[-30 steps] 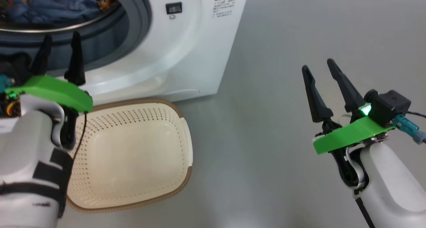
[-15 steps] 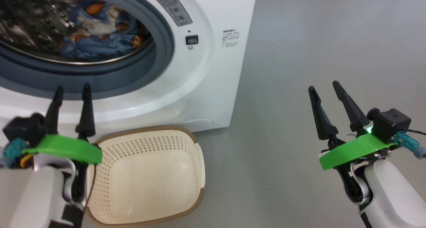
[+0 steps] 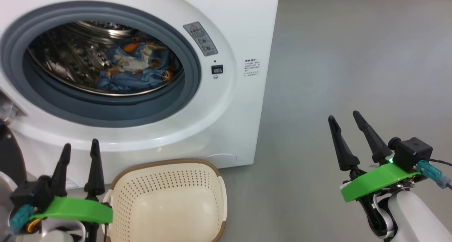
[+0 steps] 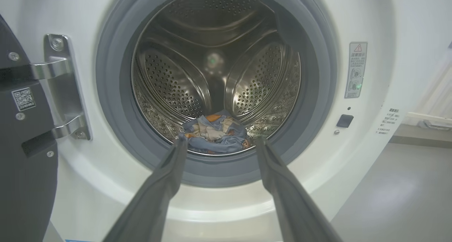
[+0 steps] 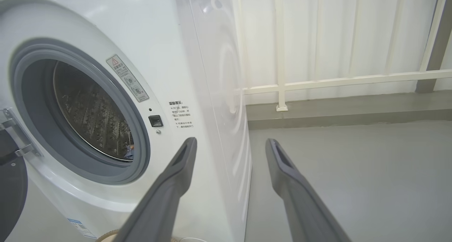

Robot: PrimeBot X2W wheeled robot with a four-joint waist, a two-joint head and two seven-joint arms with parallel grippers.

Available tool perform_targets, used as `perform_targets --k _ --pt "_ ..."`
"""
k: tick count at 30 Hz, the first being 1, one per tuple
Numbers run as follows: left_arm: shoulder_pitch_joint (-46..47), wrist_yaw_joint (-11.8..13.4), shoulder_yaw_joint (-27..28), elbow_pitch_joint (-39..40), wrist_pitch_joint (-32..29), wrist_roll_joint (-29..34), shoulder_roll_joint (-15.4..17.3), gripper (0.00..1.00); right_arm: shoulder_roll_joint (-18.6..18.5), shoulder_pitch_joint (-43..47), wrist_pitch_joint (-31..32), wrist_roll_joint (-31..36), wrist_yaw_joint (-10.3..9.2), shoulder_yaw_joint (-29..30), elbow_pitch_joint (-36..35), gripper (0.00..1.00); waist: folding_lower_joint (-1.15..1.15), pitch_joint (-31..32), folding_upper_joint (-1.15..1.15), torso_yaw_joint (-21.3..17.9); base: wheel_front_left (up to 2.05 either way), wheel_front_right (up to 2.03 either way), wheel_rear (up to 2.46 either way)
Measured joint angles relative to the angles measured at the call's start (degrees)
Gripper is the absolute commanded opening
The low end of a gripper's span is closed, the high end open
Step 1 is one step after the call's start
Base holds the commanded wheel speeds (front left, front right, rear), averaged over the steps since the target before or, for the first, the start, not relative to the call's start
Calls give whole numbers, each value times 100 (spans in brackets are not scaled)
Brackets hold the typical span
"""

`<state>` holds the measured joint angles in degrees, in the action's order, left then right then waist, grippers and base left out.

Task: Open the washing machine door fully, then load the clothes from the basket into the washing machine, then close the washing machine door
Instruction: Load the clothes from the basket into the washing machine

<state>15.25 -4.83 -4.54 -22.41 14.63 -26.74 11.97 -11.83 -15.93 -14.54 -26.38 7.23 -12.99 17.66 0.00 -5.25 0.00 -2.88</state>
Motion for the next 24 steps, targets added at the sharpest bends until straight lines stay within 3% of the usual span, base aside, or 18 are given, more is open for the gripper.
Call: perform_targets --k 24 --pt "-762 237 -112 701 -1 53 -60 100 -90 153 0 -16 0 1 5 100 0 315 0 24 0 0 0"
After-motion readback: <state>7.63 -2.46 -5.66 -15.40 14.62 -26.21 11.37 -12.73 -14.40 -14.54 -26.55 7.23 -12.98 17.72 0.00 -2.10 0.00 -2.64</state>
